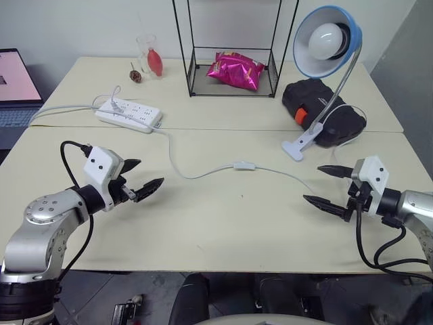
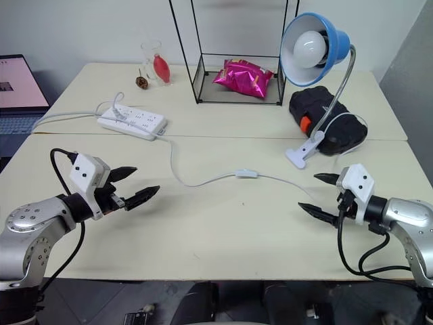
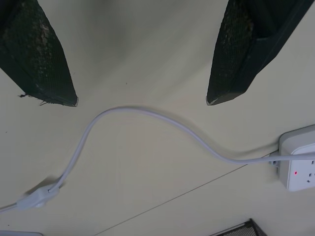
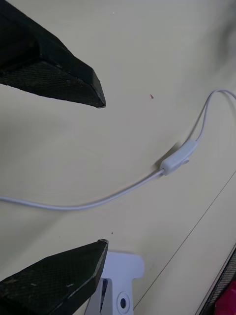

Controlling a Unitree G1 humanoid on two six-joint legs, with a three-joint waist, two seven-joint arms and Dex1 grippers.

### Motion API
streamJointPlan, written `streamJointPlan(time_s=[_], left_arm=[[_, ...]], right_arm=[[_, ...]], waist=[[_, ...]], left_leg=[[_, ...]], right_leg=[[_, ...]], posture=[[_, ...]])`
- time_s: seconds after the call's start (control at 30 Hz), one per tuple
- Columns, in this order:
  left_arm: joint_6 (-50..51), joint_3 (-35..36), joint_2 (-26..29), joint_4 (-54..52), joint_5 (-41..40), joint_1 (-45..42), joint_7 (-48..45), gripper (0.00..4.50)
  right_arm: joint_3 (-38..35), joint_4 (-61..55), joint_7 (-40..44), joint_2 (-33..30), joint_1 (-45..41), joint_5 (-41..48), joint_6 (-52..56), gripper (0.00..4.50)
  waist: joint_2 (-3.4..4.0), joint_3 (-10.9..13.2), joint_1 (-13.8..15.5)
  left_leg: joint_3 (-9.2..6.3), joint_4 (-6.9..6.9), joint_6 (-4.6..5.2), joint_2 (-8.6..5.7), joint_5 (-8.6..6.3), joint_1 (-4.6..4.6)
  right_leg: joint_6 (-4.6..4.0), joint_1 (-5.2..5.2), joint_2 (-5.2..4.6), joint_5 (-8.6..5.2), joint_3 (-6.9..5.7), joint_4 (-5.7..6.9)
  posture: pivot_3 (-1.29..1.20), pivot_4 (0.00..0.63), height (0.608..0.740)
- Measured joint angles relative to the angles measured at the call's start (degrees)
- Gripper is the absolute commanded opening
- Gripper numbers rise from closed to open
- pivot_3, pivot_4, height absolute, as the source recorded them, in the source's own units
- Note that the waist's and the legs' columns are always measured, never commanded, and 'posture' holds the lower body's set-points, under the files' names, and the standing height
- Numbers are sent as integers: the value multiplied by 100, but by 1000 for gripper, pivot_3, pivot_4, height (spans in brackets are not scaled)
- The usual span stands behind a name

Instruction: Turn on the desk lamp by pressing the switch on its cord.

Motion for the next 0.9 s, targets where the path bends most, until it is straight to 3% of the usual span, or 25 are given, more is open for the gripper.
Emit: streamJointPlan(time_s=[0.67, 0.9], left_arm=[[18, -28, -34, -224, -94, -108, -251, 4332], [-11, -235, -388, 90, -176, -757, -320, 4332]], right_arm=[[32, 61, -12, 10, -65, -30, -70, 4500], [222, -322, -206, 117, -80, -23, 223, 4500]], waist=[[0, 0, 2], [0, 0, 4]], left_leg=[[0, 1, 0, 0, 0, 0], [0, 2, 0, -3, 0, -1]], right_leg=[[-1, 0, 0, 1, 1, 0], [-2, 0, -1, 2, 0, 1]], posture=[[0, 150, 740], [0, 150, 740]])
